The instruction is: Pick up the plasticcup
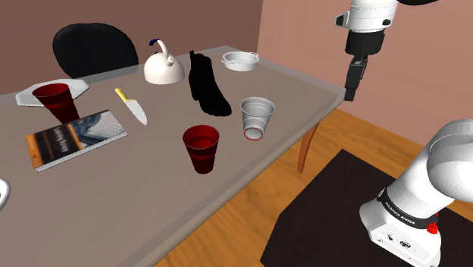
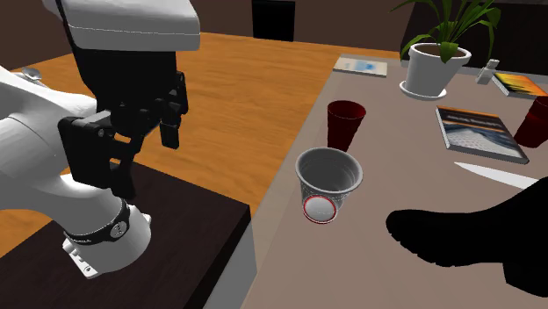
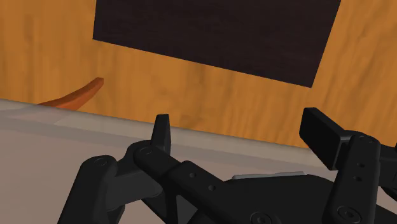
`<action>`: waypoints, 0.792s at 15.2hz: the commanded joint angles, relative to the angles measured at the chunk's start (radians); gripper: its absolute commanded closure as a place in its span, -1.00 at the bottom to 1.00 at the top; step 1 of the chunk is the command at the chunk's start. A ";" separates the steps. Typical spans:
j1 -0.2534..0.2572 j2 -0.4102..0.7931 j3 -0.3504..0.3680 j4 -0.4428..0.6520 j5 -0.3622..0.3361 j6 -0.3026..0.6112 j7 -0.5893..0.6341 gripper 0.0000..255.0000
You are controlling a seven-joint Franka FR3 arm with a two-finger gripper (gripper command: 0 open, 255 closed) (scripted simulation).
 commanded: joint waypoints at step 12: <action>0.034 0.316 0.057 0.101 0.114 0.327 0.087 -1.00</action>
